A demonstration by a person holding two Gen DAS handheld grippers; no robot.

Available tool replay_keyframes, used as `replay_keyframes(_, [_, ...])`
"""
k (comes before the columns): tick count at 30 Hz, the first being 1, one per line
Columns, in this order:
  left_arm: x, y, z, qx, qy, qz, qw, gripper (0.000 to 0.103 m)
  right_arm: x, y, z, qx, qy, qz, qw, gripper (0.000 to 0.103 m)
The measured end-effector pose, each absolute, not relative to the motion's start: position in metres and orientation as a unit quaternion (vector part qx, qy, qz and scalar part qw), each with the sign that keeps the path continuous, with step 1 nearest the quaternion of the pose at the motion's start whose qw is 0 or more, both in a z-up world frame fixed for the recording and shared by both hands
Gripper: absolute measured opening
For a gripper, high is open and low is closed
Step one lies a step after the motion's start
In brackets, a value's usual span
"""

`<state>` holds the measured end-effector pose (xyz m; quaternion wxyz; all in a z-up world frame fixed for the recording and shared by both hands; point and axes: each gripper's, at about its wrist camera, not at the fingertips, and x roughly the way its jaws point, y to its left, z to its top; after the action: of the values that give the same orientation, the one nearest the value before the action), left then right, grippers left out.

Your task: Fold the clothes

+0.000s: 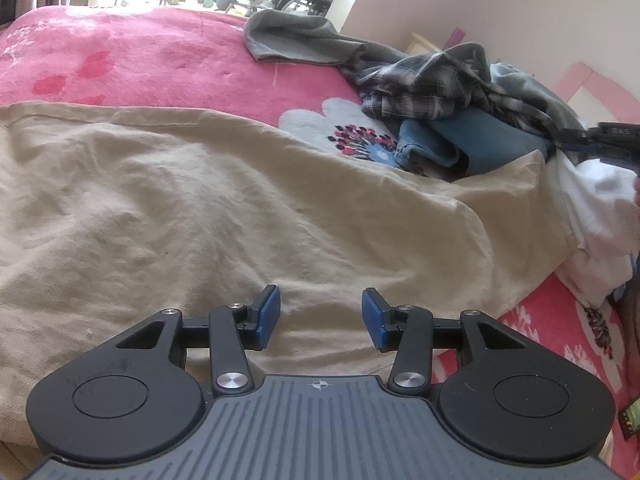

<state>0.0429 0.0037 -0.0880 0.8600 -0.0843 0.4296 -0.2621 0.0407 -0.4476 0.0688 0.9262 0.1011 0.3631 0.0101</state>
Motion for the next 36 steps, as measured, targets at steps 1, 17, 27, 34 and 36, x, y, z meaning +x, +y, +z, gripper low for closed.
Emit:
replay_keyframes(1, [0.043, 0.003, -0.088, -0.082, 0.43, -0.263, 0.86, 0.045, 0.044, -0.45, 0.066, 0.101, 0.368, 0.007, 0.924, 0.043])
replay_keyframes(17, [0.045, 0.002, -0.09, -0.085, 0.427, -0.252, 0.864, 0.045, 0.017, -0.435, 0.086, 0.026, 0.294, 0.018, 0.955, 0.001])
replay_keyframes(27, [0.046, 0.001, -0.091, -0.084, 0.426, -0.248, 0.866, 0.045, 0.028, -0.454, 0.088, 0.064, 0.34, -0.009, 0.938, 0.006])
replay_keyframes(34, [0.044, 0.0, -0.091, -0.077, 0.428, -0.249, 0.866, 0.045, 0.074, -0.468, 0.037, 0.079, 0.407, -0.047, 0.909, 0.052])
replay_keyframes(36, [0.045, 0.0, -0.091, -0.076, 0.428, -0.248, 0.866, 0.045, 0.083, -0.471, 0.024, 0.084, 0.431, -0.052, 0.897, 0.052])
